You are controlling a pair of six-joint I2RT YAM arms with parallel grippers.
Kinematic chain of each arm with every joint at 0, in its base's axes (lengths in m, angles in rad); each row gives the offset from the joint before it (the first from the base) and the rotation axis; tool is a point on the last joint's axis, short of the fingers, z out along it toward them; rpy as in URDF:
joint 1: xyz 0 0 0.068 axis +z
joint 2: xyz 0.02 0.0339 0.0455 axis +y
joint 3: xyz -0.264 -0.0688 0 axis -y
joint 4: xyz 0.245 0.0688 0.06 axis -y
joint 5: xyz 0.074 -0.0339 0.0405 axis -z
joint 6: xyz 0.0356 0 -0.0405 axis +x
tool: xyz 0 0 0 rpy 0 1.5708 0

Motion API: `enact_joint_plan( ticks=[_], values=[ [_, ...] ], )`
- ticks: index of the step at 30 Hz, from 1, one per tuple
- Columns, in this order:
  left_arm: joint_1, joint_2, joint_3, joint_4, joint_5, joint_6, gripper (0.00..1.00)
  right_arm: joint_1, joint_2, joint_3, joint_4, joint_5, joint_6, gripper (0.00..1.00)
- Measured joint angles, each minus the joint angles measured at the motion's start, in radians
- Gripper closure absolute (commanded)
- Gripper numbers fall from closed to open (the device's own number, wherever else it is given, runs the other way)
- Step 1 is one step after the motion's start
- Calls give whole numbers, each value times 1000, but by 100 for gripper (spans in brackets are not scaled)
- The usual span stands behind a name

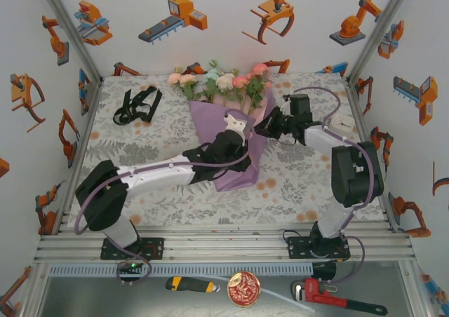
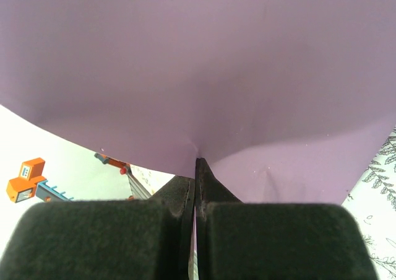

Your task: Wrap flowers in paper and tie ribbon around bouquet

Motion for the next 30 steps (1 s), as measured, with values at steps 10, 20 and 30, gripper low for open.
enact_joint_plan(
  ticks=[10, 20, 30],
  values=[
    [97, 42, -113, -27, 20, -33, 76, 13, 0, 42, 2, -65, -8, 100],
    [94, 167, -113, 28, 112, -72, 77, 56, 28, 128, 2, -71, 5, 100],
    [93, 151, -125, 51, 120, -75, 76, 136, 152, 145, 29, -74, 19, 100]
  ],
)
